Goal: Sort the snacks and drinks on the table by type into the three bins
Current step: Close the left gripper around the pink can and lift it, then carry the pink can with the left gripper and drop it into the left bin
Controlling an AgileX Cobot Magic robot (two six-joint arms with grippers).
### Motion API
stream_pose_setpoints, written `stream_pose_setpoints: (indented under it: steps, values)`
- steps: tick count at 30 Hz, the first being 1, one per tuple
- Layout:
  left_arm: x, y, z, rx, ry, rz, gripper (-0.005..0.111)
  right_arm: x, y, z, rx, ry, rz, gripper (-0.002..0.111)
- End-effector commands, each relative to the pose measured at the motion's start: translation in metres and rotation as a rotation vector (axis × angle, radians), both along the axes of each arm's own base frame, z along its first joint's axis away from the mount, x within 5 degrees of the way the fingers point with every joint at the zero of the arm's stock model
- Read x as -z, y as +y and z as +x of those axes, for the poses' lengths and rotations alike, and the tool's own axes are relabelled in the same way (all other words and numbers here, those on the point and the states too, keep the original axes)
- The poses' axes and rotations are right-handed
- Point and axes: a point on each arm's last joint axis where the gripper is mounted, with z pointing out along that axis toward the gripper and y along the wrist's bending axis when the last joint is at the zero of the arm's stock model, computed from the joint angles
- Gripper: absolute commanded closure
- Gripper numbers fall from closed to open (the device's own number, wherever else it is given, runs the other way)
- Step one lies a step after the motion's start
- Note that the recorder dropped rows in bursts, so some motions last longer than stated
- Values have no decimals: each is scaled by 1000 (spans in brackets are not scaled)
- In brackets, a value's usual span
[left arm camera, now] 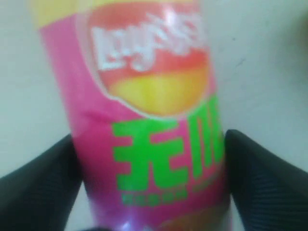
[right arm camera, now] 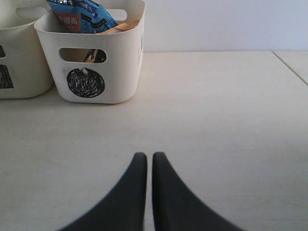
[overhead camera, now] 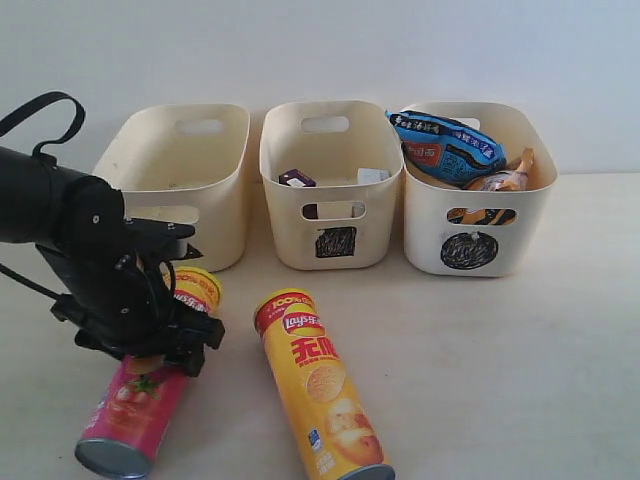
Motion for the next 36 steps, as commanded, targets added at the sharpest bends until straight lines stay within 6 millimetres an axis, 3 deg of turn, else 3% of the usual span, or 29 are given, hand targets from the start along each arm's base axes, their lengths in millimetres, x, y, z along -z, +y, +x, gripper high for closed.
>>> stream_pose_setpoints:
  steps: [1, 10, 15, 18, 21, 22, 26, 36]
  values:
    - [9, 2, -6, -9, 1, 0, 51, 0, 0, 0, 3, -11, 2, 107]
    - [20, 6, -16, -14, 1, -3, 40, 0, 0, 0, 3, -11, 2, 107]
    - [22, 7, -18, -10, 6, 0, 41, 0, 0, 0, 3, -11, 2, 107]
    - [22, 7, -18, 19, 13, 10, 57, 0, 0, 0, 3, -11, 2, 107]
    - [21, 8, -21, 89, 26, 33, 101, 0, 0, 0, 3, -11, 2, 107]
    - [18, 9, -21, 114, 22, 40, 102, 0, 0, 0, 3, -11, 2, 107]
    - [-6, 11, -25, 144, -12, 36, 103, 0, 0, 0, 3, -11, 2, 107]
    - [-101, 19, -40, 158, -189, 2, 103, 0, 0, 0, 3, -11, 2, 107]
